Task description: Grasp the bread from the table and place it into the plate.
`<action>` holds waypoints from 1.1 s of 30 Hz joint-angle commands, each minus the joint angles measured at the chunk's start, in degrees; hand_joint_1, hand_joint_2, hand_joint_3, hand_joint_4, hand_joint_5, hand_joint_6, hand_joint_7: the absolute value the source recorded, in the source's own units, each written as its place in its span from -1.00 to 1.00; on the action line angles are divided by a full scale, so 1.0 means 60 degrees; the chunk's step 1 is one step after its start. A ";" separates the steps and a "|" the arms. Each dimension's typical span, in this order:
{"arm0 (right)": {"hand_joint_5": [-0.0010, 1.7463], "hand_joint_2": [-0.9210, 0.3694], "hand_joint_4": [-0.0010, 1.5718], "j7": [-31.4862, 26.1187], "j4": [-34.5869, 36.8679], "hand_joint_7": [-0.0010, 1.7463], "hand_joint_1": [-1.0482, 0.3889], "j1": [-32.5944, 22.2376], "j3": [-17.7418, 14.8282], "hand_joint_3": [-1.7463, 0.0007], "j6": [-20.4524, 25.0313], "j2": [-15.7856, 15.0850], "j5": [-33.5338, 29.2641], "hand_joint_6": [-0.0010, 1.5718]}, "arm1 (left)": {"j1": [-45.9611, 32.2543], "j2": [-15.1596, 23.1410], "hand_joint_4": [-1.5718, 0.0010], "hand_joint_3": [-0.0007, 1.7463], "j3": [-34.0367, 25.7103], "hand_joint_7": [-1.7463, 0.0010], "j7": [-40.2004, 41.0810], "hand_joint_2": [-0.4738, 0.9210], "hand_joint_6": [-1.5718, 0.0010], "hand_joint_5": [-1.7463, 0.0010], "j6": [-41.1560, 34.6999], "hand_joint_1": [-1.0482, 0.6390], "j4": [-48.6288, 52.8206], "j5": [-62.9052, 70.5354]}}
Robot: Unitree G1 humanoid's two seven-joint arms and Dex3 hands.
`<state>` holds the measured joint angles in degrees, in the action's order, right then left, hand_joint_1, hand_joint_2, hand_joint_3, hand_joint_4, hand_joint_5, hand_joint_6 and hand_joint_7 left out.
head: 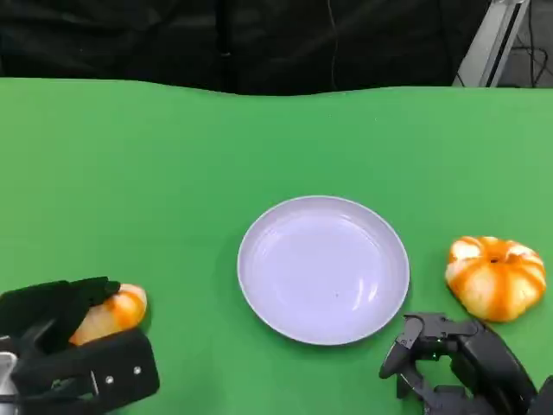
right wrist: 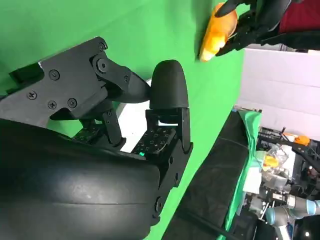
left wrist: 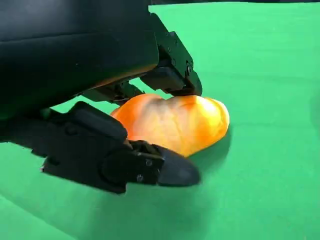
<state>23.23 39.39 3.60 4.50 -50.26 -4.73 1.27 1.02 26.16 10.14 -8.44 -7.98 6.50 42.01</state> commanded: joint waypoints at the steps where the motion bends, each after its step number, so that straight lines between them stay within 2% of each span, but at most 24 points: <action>1: 0.72 -0.50 0.03 -0.0013 -0.0094 0.37 0.28 -0.0116 -0.0042 -0.12 0.0133 -0.0111 0.0110 0.07 | -0.0248 0.0158 0.04 -1.00 0.0032 0.99 -0.0272 0.84 0.27 0.99 -0.0371 -0.13 0.0205 -0.0241; 5: 0.72 -0.51 0.03 -0.0058 -0.0061 0.37 0.28 -0.0088 -0.0042 -0.12 0.0068 -0.0094 0.0075 0.07 | -0.0245 0.0096 0.05 -1.00 0.0057 0.98 -0.0089 0.82 0.21 0.99 -0.0577 0.03 0.0159 -0.0276; 9: 0.71 -0.50 0.03 -0.0085 -0.0036 0.37 0.29 -0.0075 -0.0038 -0.12 0.0038 -0.0103 0.0048 0.07 | -0.0260 0.0073 0.05 -1.00 0.0101 0.97 0.0311 0.82 0.16 0.99 -0.0525 0.04 0.0196 -0.0216; 10: 0.71 -0.50 0.03 -0.0080 -0.0028 0.37 0.29 -0.0073 -0.0038 -0.12 0.0028 -0.0106 0.0054 0.07 | -0.0272 0.0041 -0.06 -1.00 0.0099 0.93 0.0544 0.79 -0.02 0.94 -0.0463 0.06 0.0240 -0.0201; 12: 0.71 -0.50 0.03 -0.0066 -0.0045 0.37 0.29 -0.0080 -0.0037 -0.12 0.0049 -0.0104 0.0073 0.07 | -0.0289 -0.0042 -0.11 -1.00 0.0079 0.93 0.1255 0.78 -0.13 0.91 -0.0211 0.07 0.0423 -0.0189; 13: 0.71 -0.51 0.03 -0.0060 -0.0064 0.37 0.29 -0.0088 -0.0034 -0.12 0.0072 -0.0101 0.0083 0.07 | -0.0290 -0.0079 0.03 -0.99 0.0069 0.70 0.1626 0.78 -0.22 0.23 -0.0063 0.08 0.0537 -0.0195; 14: 0.71 -0.51 0.03 -0.0062 -0.0081 0.37 0.29 -0.0095 -0.0032 -0.11 0.0091 -0.0097 0.0086 0.07 | -0.0312 -0.0160 0.17 -0.99 0.0045 0.49 0.1965 0.78 -0.17 -0.15 -0.0002 0.08 0.0566 -0.0200; 15: 0.71 -0.51 0.03 -0.0065 -0.0090 0.37 0.29 -0.0100 -0.0031 -0.11 0.0102 -0.0095 0.0086 0.07 | -0.0325 -0.0210 0.28 -0.98 0.0038 -0.02 0.2189 0.79 0.03 -0.55 0.0032 0.09 0.0589 -0.0212; 16: 0.71 -0.51 0.03 -0.0068 -0.0092 0.36 0.29 -0.0101 -0.0030 -0.11 0.0104 -0.0094 0.0085 0.07 | -0.0329 -0.0229 0.35 -0.99 0.0048 -0.44 0.2287 0.81 0.22 -0.81 0.0029 0.10 0.0594 -0.0229; 17: 0.71 -0.51 0.04 -0.0074 -0.0081 0.36 0.29 -0.0094 -0.0025 -0.11 0.0103 -0.0102 0.0069 0.07 | -0.0361 -0.0282 0.38 -0.99 0.0021 -0.59 0.2568 0.81 0.29 -0.89 0.0198 0.10 0.0625 -0.0290; 18: 0.71 -0.52 0.04 -0.0077 -0.0072 0.36 0.29 -0.0088 -0.0022 -0.10 0.0102 -0.0109 0.0057 0.07 | -0.0379 -0.0309 0.30 -0.99 0.0007 -0.83 0.2772 0.83 0.39 -0.96 0.0337 0.12 0.0664 -0.0340; 21: 0.71 -0.52 0.04 -0.0092 -0.0039 0.36 0.29 -0.0075 -0.0020 -0.10 0.0095 -0.0114 0.0036 0.07 | -0.0404 -0.0402 0.25 -0.99 -0.0031 -0.98 0.3273 0.84 0.46 -1.00 0.0746 0.14 0.0810 -0.0520; 29: 0.71 -0.51 0.04 -0.0143 -0.0036 0.35 0.28 -0.0079 0.0023 -0.11 0.0132 -0.0077 0.0019 0.07 | -0.0332 -0.0444 0.15 -1.00 -0.0036 -1.00 0.4862 0.78 0.36 -1.00 0.2255 0.17 0.1420 -0.0628; 33: 0.72 -0.52 0.03 -0.0172 -0.0009 0.35 0.26 -0.0069 0.0048 -0.10 0.0114 -0.0052 -0.0008 0.07 | -0.0392 -0.0387 0.16 -0.98 -0.0033 -1.00 0.5374 0.82 0.35 -1.00 0.2842 0.14 0.1324 -0.0513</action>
<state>22.63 39.24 3.45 5.02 -49.65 -4.72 1.03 -1.19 22.93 10.25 21.67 7.11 15.00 38.29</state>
